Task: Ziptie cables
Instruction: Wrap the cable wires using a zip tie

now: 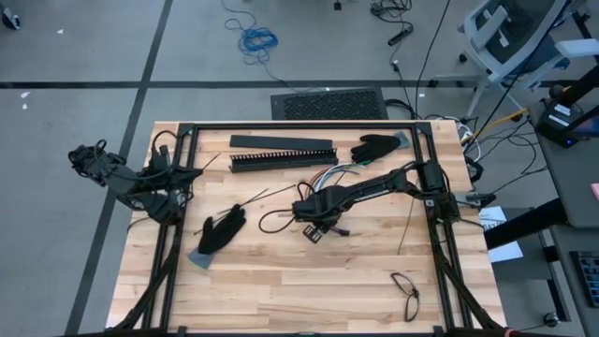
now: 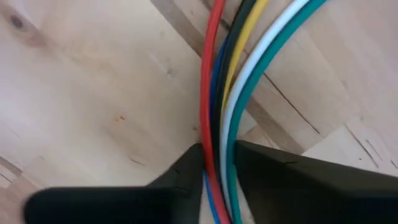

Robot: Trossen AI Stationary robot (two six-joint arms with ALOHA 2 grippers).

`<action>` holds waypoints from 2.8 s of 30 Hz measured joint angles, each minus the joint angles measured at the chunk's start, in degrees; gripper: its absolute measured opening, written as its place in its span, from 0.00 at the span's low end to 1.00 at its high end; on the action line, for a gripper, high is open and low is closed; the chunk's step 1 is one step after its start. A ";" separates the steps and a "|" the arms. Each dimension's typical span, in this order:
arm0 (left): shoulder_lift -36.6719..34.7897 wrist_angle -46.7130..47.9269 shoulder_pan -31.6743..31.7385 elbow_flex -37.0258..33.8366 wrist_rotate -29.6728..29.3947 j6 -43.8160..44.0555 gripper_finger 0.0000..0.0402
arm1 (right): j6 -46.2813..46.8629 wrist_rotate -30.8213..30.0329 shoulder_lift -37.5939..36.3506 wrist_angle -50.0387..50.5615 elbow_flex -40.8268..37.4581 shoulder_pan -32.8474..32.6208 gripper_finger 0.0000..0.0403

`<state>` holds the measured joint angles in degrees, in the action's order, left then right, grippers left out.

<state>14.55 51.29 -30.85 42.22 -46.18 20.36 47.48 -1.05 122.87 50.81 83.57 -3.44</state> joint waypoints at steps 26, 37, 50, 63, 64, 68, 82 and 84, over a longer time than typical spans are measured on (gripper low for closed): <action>0.49 -1.21 0.00 -0.76 -5.90 0.29 0.00 | 22.10 -30.11 -17.86 -12.09 -0.48 -0.54 0.00; -0.29 -44.61 0.98 -23.59 -18.80 -17.36 0.00 | 22.40 -44.17 -24.63 -13.44 -0.28 4.34 0.00; 32.11 -66.42 13.43 -15.48 -3.09 -66.28 0.00 | 20.65 -35.18 -24.61 -39.97 -7.31 10.49 0.00; 47.34 -80.96 18.74 -1.15 16.42 -74.69 0.00 | 18.99 -25.10 -24.52 -64.47 -16.20 18.38 0.00; 47.17 -84.15 19.66 -0.14 16.54 -70.39 0.00 | 18.27 -24.20 -24.52 -65.75 -16.20 18.79 0.00; 44.98 -90.39 24.87 0.95 18.30 -49.42 0.00 | 15.48 -21.60 -24.64 -72.60 -16.20 19.36 0.00; 44.27 -128.19 33.84 -25.29 14.95 2.14 0.00 | 2.98 -12.32 -30.52 -76.43 -16.13 21.42 0.00; 44.40 -128.38 33.83 -30.32 8.28 10.66 0.00 | 0.11 -11.56 -32.57 -74.53 -16.13 21.77 0.00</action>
<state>58.94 -77.08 2.98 11.90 -37.90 31.01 47.59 -12.60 90.30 -23.72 67.44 18.33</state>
